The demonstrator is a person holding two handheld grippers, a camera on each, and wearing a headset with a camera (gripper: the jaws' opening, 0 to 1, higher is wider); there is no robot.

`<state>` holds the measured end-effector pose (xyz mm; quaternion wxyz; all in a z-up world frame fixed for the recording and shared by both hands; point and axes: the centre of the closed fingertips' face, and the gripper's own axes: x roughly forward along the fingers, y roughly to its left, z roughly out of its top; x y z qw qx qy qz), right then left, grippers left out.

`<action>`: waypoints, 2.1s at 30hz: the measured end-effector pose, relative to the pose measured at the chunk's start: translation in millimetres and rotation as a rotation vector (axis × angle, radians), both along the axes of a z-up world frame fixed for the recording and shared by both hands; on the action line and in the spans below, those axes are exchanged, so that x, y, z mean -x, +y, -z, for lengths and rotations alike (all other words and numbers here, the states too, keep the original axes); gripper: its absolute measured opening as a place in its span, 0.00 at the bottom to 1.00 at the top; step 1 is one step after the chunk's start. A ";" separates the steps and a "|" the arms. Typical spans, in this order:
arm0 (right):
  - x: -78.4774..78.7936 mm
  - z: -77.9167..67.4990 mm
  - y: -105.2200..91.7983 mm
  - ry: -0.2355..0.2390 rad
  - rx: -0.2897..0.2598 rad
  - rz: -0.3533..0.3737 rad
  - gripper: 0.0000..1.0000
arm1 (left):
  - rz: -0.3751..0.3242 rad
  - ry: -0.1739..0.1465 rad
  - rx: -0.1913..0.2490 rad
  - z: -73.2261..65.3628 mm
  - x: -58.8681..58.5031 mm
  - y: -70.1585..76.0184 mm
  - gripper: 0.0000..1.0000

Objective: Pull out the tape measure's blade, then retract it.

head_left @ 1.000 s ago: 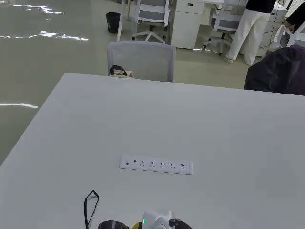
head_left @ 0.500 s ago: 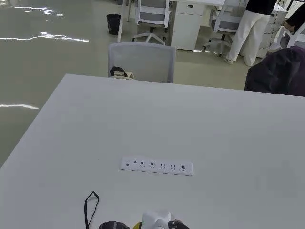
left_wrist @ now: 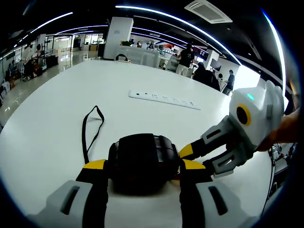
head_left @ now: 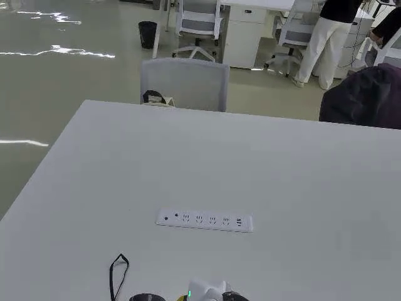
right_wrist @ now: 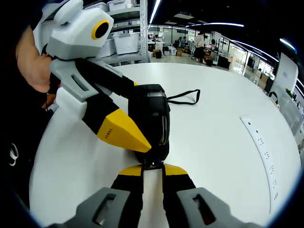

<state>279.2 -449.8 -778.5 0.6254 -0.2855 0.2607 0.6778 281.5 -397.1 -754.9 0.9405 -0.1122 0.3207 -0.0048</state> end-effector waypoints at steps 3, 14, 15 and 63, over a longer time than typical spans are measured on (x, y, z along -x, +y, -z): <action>-0.3 0.8 -0.5 0.002 -0.001 0.006 0.13 | 0.004 0.002 -0.001 4.1 -0.6 1.9 0.58; 1.6 -4.3 -21.5 -0.004 -0.039 0.112 0.28 | 0.113 0.017 -0.077 4.2 6.8 3.4 0.58; 1.6 -5.7 -23.5 -0.002 -0.046 0.128 0.30 | 0.122 0.018 -0.080 4.2 7.5 3.8 0.59; 55.4 -110.4 -197.5 -0.039 -0.193 0.757 0.92 | 0.475 -0.086 -0.184 -87.6 76.0 27.2 0.97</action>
